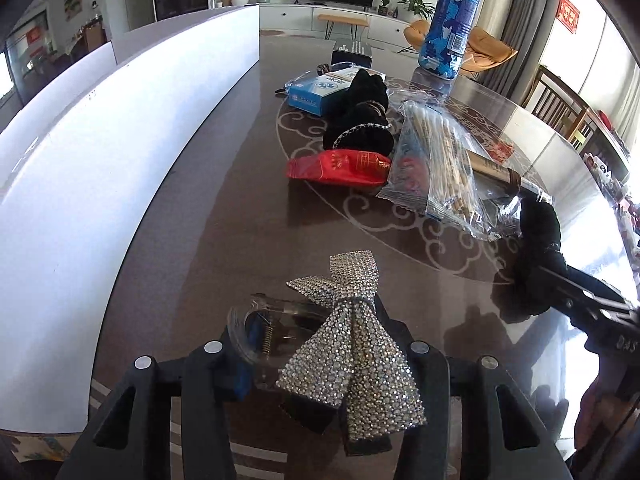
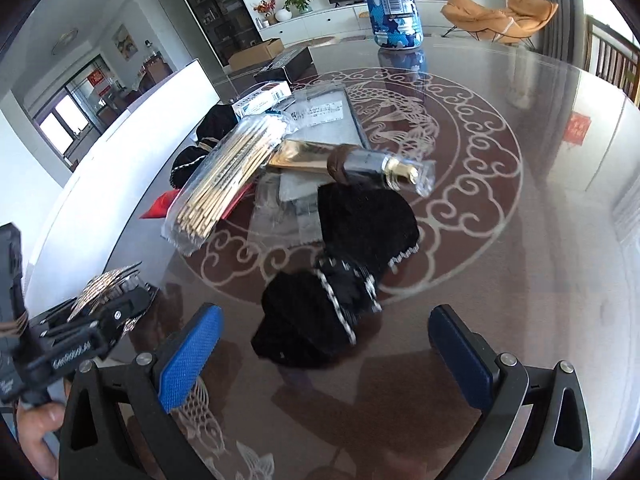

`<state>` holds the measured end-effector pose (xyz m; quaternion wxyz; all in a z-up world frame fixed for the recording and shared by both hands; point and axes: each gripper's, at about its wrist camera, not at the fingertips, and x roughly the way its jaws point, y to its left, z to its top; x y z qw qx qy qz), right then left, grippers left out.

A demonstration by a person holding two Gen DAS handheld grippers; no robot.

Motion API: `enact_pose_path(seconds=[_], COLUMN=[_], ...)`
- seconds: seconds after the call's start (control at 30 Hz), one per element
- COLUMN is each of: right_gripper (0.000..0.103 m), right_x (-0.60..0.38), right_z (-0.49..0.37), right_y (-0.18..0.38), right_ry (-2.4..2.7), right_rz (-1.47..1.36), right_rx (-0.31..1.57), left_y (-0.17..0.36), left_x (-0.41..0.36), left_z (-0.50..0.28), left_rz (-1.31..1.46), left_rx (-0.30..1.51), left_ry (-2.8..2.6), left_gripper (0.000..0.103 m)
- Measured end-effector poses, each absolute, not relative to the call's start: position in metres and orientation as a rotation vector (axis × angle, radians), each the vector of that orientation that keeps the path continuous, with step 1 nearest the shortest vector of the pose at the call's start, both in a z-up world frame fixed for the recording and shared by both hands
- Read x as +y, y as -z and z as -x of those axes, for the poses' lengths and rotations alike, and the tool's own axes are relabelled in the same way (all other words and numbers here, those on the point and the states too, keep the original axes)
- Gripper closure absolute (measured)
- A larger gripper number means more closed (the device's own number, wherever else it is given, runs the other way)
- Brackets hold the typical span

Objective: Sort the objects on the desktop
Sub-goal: 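Grasp the silver rhinestone bow clip with the left tool while the right tool grasps the black velvet scrunchie, then lift the bow clip with the left tool while the right tool lifts the scrunchie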

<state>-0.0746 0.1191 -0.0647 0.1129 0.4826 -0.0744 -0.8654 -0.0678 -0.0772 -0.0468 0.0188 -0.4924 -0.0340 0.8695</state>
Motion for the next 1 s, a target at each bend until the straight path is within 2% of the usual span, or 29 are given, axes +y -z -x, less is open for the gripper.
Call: enact_pose_path(seconds=[0.07,0.13,0.2,0.23,0.33,0.47,0.53,0.6,0.63,0.7,0.77,1.0], right_gripper=[0.000,0.013,0.053,0.056,0.056,0.056,0.047,0.011,0.006,0.004,0.000,0.000], right_x=[0.109,0.108,0.112,0.116,0.134,0.164,0.174,0.178,0.179,0.181,0.180,0.181], right_z=[0.086,0.087,0.082,0.080,0.066,0.037,0.028,0.027,0.029,0.029,0.029,0.028], right_y=[0.066,0.066,0.063,0.063,0.064,0.065,0.066,0.070,0.073,0.075,0.076,0.077], right_ry=[2.577,2.584,2.611,2.611,2.584,2.550,2.539,2.545,2.545,2.550,2.554,2.567], right_rz=[-1.435,-1.404,-1.364,-1.350,-1.327,-1.294,-1.270,-1.296,-1.323,-1.316,-1.317,-1.320], right_rx=[-0.149,-0.129,-0.051,-0.015,0.032,0.095,0.133,0.199,0.217,0.212,0.214,0.206], left_y=[0.047,0.048,0.048,0.048,0.047,0.047,0.047,0.048,0.048,0.048,0.049,0.051], left_x=[-0.074,-0.072,-0.070,-0.069,-0.064,-0.052,-0.046,-0.042,-0.041,-0.044,-0.049,-0.054], left_z=[0.067,0.066,0.064,0.064,0.062,0.055,0.051,0.052,0.053,0.054,0.053,0.052], left_rz=[1.525,1.523,1.519,1.518,1.511,1.493,1.484,1.481,1.479,1.482,1.486,1.483], left_rx=[-0.073,-0.050,-0.041,-0.037,-0.030,-0.013,0.005,0.042,0.058,0.060,0.040,0.050], left_ry=[-2.707,-2.709,-2.704,-2.702,-2.688,-2.660,-2.656,-2.670,-2.679,-2.693,-2.696,-2.720], left_gripper=[0.055,0.055,0.055,0.055,0.055,0.055,0.055,0.054,0.054,0.052,0.045,0.034])
